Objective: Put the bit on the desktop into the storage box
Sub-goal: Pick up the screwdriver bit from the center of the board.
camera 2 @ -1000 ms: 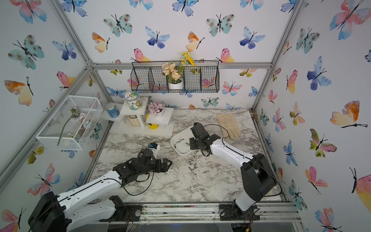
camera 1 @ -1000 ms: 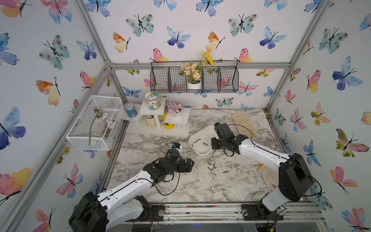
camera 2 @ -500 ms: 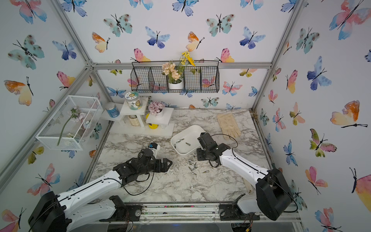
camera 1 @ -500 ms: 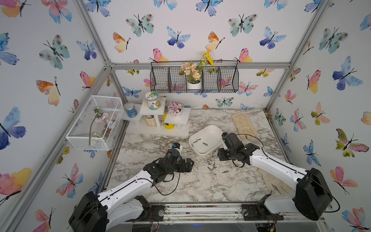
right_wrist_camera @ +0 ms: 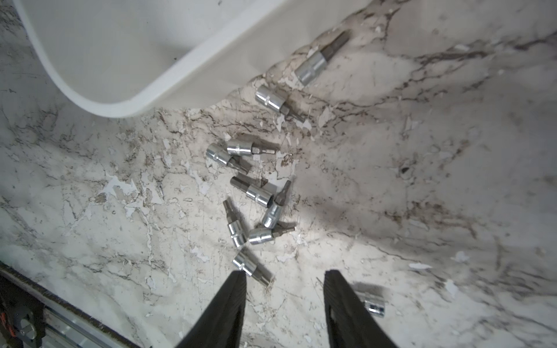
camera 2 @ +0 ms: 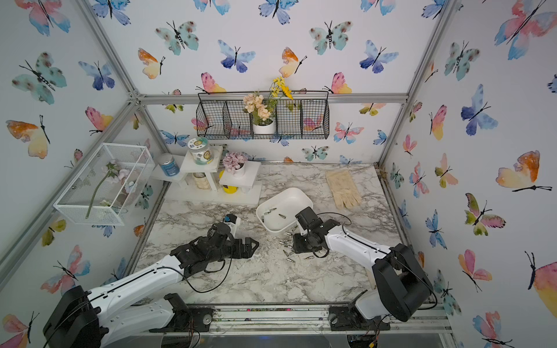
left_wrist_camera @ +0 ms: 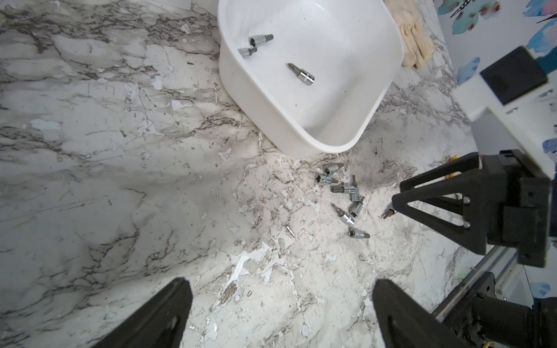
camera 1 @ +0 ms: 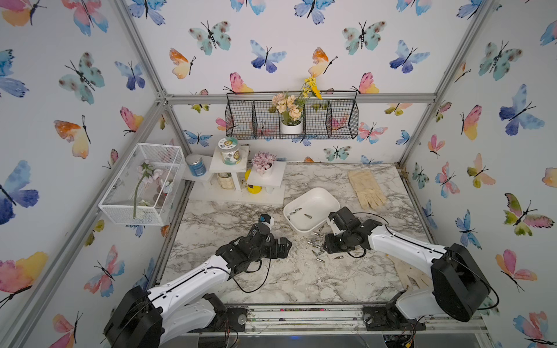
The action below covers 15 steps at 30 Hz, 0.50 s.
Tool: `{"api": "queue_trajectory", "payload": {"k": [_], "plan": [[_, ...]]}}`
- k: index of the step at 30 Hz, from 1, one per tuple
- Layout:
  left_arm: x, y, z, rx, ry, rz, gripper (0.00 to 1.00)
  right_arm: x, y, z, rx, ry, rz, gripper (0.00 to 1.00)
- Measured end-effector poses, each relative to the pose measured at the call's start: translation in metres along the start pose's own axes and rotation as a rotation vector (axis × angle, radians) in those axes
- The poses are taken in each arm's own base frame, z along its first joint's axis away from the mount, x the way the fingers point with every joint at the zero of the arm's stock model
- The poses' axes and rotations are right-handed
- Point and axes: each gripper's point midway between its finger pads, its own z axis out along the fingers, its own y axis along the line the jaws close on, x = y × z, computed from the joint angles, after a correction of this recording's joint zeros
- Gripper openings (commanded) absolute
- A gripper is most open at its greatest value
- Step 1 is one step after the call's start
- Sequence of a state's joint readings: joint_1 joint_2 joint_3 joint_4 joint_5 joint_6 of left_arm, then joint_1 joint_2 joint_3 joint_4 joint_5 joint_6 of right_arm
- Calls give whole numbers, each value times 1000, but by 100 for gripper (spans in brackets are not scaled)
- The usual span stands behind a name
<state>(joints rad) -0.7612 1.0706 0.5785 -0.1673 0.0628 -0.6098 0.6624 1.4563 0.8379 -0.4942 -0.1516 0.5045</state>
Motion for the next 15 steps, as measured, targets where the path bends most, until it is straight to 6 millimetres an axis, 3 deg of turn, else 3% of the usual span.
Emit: {"api": "queue_trajectory", "payload": {"k": [6,15], "plan": [[2,2,1,-4,3,-1,99,7,9,11,-29,34,-9,46],[4,5,2,-11,4,-5,99,21,35,17,-61,46,-181,47]]}}
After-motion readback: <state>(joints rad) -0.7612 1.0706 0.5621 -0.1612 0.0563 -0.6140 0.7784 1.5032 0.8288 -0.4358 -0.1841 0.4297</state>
